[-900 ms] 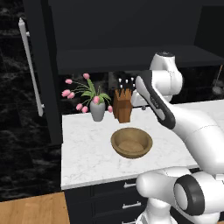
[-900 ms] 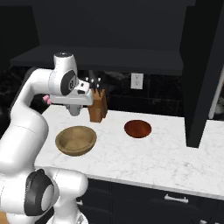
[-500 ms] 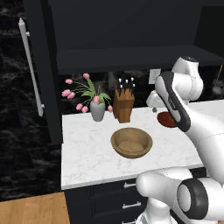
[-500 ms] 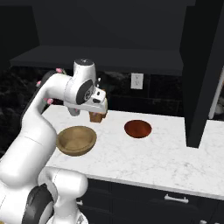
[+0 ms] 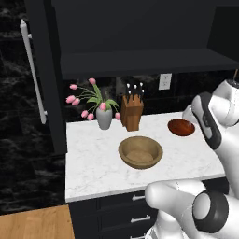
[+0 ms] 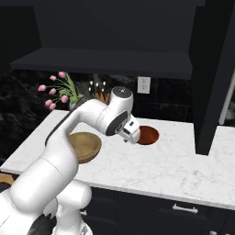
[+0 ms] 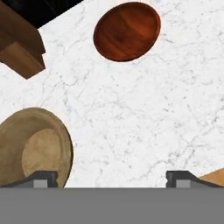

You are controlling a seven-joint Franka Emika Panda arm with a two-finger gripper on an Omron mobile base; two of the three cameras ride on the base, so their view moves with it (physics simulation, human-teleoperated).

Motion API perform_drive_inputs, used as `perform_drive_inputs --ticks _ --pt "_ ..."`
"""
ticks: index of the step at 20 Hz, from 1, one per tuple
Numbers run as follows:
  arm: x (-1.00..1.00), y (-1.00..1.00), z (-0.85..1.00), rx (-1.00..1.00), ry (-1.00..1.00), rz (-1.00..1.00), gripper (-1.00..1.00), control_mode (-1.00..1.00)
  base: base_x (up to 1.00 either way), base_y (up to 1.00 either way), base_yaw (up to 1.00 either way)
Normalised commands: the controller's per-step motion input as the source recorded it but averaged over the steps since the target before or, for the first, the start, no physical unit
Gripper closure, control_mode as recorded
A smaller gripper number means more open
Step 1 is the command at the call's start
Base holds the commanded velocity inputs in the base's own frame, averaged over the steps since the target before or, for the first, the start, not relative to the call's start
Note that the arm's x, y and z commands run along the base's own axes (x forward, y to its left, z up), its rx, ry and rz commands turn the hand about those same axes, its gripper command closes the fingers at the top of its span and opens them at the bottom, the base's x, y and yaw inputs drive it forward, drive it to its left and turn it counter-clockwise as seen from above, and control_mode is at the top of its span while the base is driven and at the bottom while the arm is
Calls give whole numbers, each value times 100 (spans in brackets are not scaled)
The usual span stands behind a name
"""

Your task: Pick up the bowls on the counter and stack them on top of one another in the open cabinet. Place the smaller bowl on top of the larger bowl.

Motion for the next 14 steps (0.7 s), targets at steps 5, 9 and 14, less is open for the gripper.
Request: perform_drive_inputs --ticks 5,9,14 --pt "48 -100 -28 15 5 -52 -100 -100 0 0 0" --pt "48 -91 -18 14 4 -39 -100 -100 0 0 0" --pt "25 -44 -5 8 11 -9 -100 -100 0 0 0"
